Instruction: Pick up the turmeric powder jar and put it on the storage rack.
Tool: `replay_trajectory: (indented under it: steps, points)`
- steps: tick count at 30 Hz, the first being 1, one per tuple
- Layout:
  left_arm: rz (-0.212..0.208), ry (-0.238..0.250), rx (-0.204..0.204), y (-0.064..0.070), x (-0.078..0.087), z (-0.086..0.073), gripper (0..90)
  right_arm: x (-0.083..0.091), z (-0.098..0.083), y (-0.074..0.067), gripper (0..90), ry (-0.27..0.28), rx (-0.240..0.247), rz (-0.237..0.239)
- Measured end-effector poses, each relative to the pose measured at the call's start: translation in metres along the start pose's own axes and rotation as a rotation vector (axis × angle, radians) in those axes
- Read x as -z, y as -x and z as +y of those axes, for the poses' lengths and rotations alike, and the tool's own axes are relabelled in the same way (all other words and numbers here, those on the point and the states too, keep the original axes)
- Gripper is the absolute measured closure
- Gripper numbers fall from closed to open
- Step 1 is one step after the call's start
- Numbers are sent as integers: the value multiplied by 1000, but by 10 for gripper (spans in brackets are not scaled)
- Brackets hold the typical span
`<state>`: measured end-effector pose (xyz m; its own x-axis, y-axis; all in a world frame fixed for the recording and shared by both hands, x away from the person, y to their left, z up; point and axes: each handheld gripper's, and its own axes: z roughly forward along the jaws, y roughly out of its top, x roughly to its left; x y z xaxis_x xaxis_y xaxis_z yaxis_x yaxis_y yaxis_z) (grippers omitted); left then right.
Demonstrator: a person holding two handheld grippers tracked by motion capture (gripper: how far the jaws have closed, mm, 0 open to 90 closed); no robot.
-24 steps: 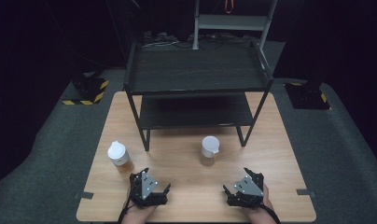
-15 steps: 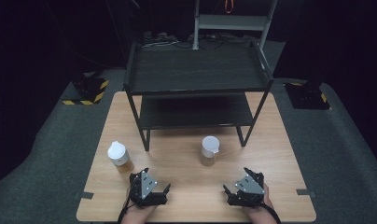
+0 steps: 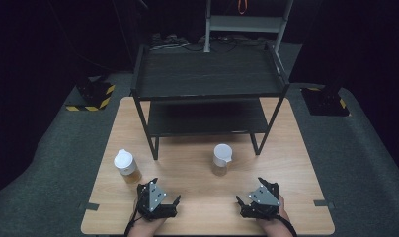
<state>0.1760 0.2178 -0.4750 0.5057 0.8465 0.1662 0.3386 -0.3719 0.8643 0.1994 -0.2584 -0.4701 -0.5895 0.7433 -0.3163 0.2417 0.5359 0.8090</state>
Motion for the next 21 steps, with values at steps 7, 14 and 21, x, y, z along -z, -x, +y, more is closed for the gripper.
replay_trajectory:
  steps: [7, 14, 21]
  points:
    - [-18, 23, 17, -5, 2, -4, 7, 1, -2, 4, 2, 10, -15, 14]
    - [-40, 55, 37, -10, 5, -8, 5, 1, -1, 3, 3, 6, -10, 13]
    - [-39, 140, 24, -11, 21, -3, 5, 1, -2, 3, 3, 11, -9, 14]
